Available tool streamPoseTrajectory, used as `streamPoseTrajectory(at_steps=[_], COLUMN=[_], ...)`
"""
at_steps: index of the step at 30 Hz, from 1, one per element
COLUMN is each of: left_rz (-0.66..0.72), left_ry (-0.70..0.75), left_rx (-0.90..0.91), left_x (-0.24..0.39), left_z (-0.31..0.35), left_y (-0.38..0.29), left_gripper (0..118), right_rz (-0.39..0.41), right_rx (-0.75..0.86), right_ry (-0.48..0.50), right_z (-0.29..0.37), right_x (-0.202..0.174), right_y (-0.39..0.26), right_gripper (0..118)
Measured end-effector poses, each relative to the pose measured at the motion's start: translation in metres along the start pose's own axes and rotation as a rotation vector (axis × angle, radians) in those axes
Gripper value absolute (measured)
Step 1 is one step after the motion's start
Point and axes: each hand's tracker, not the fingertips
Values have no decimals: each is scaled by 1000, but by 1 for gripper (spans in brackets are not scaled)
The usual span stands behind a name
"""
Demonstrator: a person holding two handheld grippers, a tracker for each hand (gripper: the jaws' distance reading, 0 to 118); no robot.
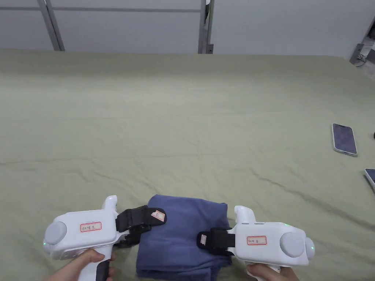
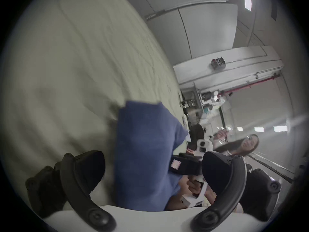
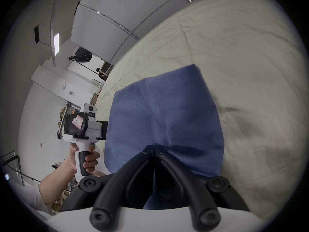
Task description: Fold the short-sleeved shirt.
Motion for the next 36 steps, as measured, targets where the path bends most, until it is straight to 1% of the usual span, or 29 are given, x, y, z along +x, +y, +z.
streamPoseTrajectory(at_steps=[3,5,6,7,8,9,10,11,12,13,18,21,23,24,25,26,27,28,29,32,33,35,36], left_rz=[-82,-97,-86,-49,-19,-6,-11,26,30,5,11,-39,-40,-68,-86,-98,-117,-128,-153,-213,-224,-258,-232], left_ry=[-16,17,17,11,26,151,223,156,53,119,120,156,165,187,211,222,249,272,304,442,486,612,655], left_rx=[-84,-78,-75,-67,-54,-32,-65,-72,-50,-46,-41,-63,-73,-69,-70,-72,-59,-56,-52,-40,-43,-40,-25], left_x=[13,16,17,14,11,4,-3,-9,-10,-4,2,7,8,10,14,15,16,17,20,18,21,16,10], left_z=[-24,-30,-30,-28,-25,-22,-21,-21,-18,-16,-15,-11,-4,2,8,16,27,40,54,107,126,166,189], left_y=[-8,-6,-3,-1,1,3,3,0,-2,-4,-2,2,6,8,10,13,17,22,26,45,49,60,65], left_gripper=[118,118,116,96,45,21,21,21,21,21,21,21,21,21,21,21,21,21,21,21,21,21,21], right_rz=[6,3,0,-7,-12,-13,-12,-11,-6,-2,3,49,128,177,253,325,424,491,524,602,626,630,617], right_rx=[-3,-3,0,2,4,5,5,2,-2,1,17,111,203,255,310,361,453,500,544,675,708,739,755], right_ry=[1,1,4,7,9,12,14,14,8,13,2,4,-26,-51,-102,-180,-284,-283,-309,-441,-461,-507,-522], right_z=[0,-1,0,1,1,1,1,0,-2,-2,0,16,39,53,70,85,103,120,134,174,184,200,205], right_x=[0,2,2,3,4,4,4,4,3,2,-5,-22,-42,-54,-68,-82,-98,-109,-118,-142,-146,-156,-156], right_y=[1,0,0,0,0,-1,-1,-1,-3,-4,-3,-1,2,3,3,2,-3,-6,-9,-21,-25,-28,-30], right_gripper=[5,5,5,5,5,5,5,5,5,5,5,5,5,5,5,5,5,5,5,5,5,5,5])
